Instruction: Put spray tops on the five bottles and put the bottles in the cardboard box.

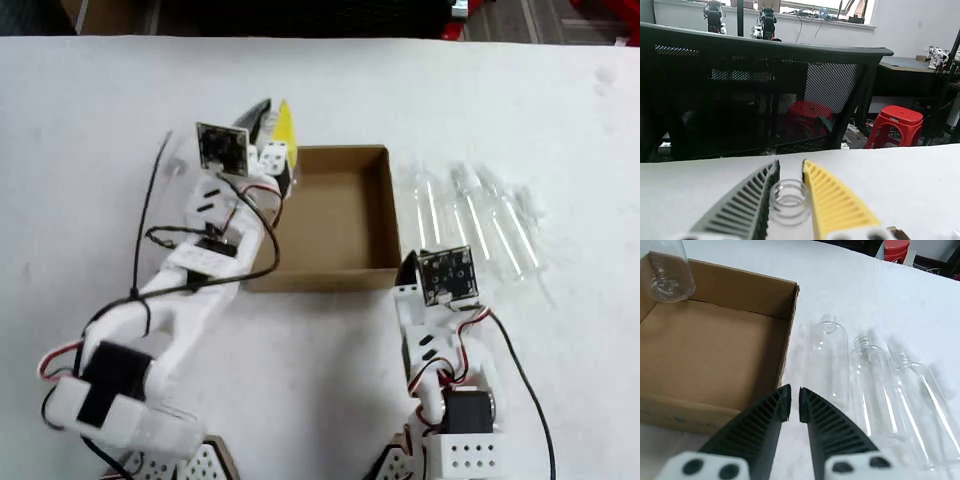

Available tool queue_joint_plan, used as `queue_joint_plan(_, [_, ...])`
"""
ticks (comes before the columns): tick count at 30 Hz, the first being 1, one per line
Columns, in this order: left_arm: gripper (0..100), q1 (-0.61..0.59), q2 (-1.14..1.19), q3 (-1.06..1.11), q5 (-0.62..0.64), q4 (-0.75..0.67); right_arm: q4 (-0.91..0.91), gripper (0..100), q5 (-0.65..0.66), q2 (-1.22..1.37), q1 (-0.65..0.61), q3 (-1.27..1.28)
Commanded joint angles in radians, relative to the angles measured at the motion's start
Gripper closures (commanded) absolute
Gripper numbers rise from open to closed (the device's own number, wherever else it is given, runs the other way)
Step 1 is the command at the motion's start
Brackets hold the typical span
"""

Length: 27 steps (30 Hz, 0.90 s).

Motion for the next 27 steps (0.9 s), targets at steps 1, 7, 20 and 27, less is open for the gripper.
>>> queue_joint_plan(1, [98,0.005,0.042,-0.057,-0.063,-0.080,0.002,97.7,0.023,-0.001,0.007,0.009])
queue_joint_plan(7, [98,0.004,0.156,-0.055,-0.172,-0.206,0.002,97.7,0.023,-0.001,0.004,0.009])
queue_joint_plan(20, [98,0.004,0.229,-0.057,-0.164,-0.304,0.004,97.7,0.023,-0.001,0.002,0.009])
queue_joint_plan(27, [98,-0.022,0.231,-0.087,-0.157,-0.272,0.004,97.7,0.025,-0.001,0.001,0.009])
